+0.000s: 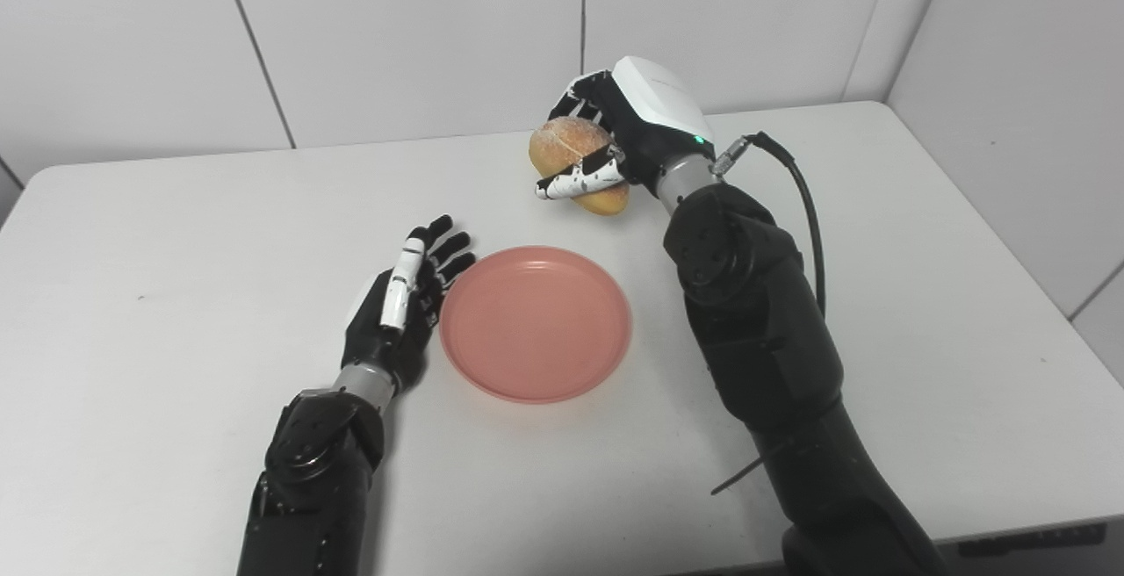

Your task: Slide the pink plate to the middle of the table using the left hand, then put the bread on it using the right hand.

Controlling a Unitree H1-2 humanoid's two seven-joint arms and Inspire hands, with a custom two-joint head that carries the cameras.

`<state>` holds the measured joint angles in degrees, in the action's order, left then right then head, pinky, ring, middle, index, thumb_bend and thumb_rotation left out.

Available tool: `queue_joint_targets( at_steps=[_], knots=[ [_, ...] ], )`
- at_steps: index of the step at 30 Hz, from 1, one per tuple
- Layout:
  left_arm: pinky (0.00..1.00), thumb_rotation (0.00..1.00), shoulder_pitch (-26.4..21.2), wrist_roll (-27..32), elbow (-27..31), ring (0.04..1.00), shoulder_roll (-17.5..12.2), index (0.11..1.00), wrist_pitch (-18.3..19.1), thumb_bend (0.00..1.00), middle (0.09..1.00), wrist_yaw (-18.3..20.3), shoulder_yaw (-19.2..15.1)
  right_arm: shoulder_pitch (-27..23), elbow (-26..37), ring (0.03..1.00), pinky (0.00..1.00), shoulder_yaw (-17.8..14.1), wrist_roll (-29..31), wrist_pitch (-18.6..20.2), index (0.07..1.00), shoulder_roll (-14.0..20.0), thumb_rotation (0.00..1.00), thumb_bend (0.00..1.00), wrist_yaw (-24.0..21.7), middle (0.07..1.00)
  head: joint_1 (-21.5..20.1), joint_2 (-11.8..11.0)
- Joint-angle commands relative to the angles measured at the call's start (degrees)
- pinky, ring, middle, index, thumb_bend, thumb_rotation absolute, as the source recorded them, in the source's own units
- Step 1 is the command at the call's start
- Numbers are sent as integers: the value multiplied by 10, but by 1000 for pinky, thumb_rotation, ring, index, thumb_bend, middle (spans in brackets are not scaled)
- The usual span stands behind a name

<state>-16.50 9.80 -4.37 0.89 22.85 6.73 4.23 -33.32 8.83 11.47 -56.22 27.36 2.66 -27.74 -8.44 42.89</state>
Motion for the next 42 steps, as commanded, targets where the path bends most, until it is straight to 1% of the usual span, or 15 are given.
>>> queue_joint_targets(
  at_steps=[1,6,9,11,15,19,23,26,29,32,36,39,42],
  knots=[
    [861,1000,-2,-17,-14,878,11,885,11,353,888,-12,7,-13,20,401,336,13,3,-6,489,-5,135,501,6,467,15,4],
    [870,1000,-3,-27,-14,882,21,886,8,346,892,-23,9,-2,12,414,350,50,12,-16,489,2,133,501,13,478,31,9],
    [878,1000,-5,-31,-15,888,26,892,4,338,897,-27,8,9,4,389,312,68,21,-19,490,5,134,501,18,470,49,16],
    [880,1000,-6,-32,-16,889,29,893,3,338,898,-30,7,15,0,387,305,76,27,-16,490,6,134,501,16,471,54,19],
    [881,1000,-6,-35,-14,891,35,895,1,332,900,-34,5,25,-8,406,332,90,30,-9,487,8,132,501,12,468,58,22],
    [879,1000,-7,-38,-16,893,36,894,-3,333,900,-39,6,34,-15,420,351,89,23,-5,489,1,134,500,0,479,62,26],
    [881,1000,-6,-44,-10,899,34,902,3,335,907,-39,10,44,-29,413,337,117,16,-22,491,15,132,502,24,498,68,30],
    [879,1000,-5,-42,-5,900,38,899,4,336,908,-40,8,55,-37,395,312,121,33,-22,492,14,130,502,32,491,72,34],
    [876,1000,-5,-43,-5,900,39,899,4,340,908,-39,7,61,-44,402,313,125,44,-26,492,16,130,502,41,497,73,34],
    [875,1000,-5,-45,-2,900,38,901,3,330,909,-38,9,63,-53,437,350,133,40,-20,492,19,132,501,44,525,72,37],
    [877,1000,-6,-47,-2,904,36,906,4,327,916,-36,11,63,-60,444,362,140,34,-13,492,21,133,502,47,530,73,39],
    [873,1000,-8,-49,-4,899,36,902,3,324,911,-38,11,63,-62,446,366,141,27,-8,492,22,136,501,38,531,73,40],
    [868,1000,-8,-50,-5,893,37,897,2,323,905,-38,10,63,-60,422,345,142,27,-6,491,23,136,501,30,508,73,42]
  ],
)
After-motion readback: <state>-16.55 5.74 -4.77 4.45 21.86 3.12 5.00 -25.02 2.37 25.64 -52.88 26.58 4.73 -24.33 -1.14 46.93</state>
